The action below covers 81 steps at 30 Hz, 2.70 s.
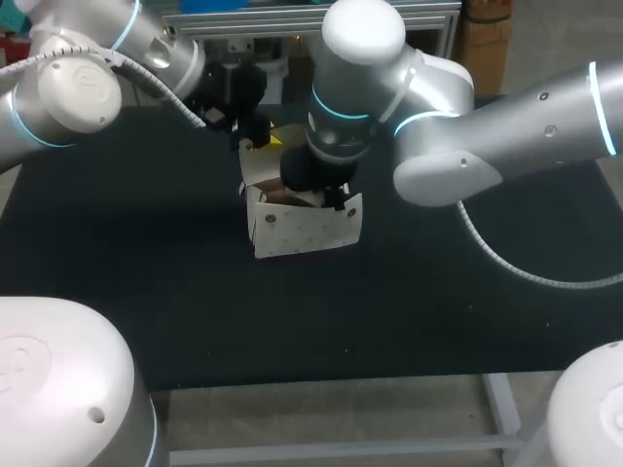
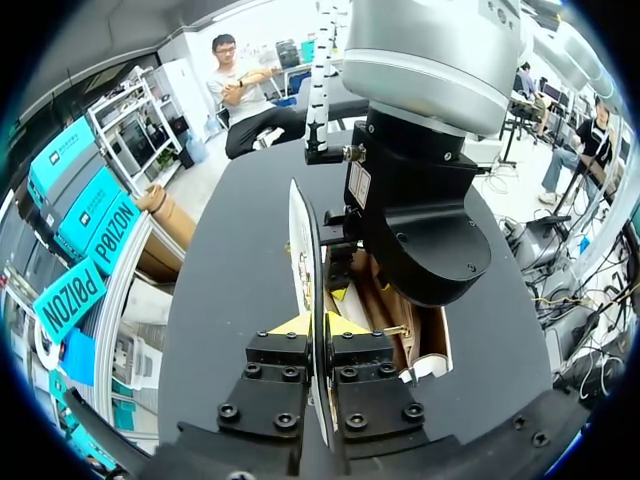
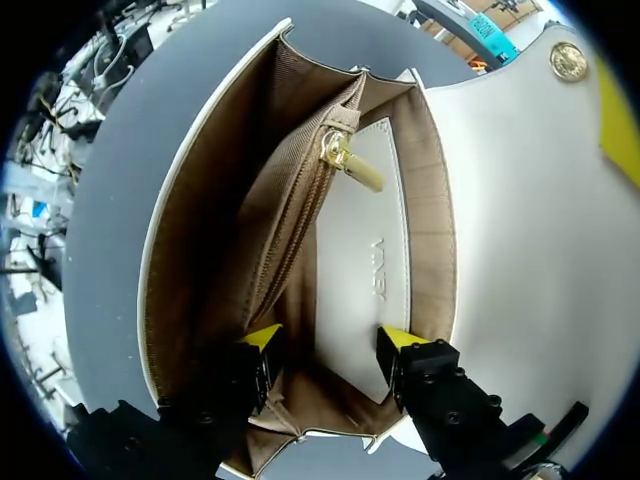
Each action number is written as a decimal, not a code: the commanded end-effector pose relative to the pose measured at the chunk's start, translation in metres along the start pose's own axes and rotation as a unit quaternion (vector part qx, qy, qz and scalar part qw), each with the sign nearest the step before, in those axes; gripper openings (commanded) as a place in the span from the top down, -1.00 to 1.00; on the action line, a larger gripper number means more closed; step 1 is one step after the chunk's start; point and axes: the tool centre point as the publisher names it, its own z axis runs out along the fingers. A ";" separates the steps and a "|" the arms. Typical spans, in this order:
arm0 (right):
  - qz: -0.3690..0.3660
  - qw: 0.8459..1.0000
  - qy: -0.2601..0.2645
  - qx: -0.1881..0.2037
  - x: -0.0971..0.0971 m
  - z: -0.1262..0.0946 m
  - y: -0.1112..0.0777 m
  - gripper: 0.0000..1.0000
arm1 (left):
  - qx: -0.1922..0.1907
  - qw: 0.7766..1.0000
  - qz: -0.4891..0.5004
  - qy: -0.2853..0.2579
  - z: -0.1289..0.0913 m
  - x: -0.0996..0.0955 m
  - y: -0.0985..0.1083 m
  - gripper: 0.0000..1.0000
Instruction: Pick up the bag, open it, inspect its contents, close it, and place it on the opposite side
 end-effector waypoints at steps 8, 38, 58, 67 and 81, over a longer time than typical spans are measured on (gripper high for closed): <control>-0.001 1.000 0.001 0.003 0.001 0.012 0.000 -1.00 | 0.002 1.000 0.001 0.001 -0.001 -0.001 0.000 1.00; -0.001 1.000 0.001 0.002 0.000 0.011 0.000 -1.00 | 0.002 1.000 0.001 0.004 0.001 -0.001 0.002 1.00; 0.002 1.000 -0.009 0.001 -0.001 0.009 0.000 -0.47 | 0.003 1.000 0.002 0.007 0.003 -0.002 0.002 1.00; 0.036 0.994 -0.106 -0.014 -0.012 -0.029 -0.007 1.00 | 0.004 1.000 0.001 0.011 0.004 -0.003 0.004 1.00; 0.065 0.958 -0.280 -0.025 -0.018 -0.113 -0.017 1.00 | 0.001 1.000 0.000 0.010 0.003 -0.003 -0.003 1.00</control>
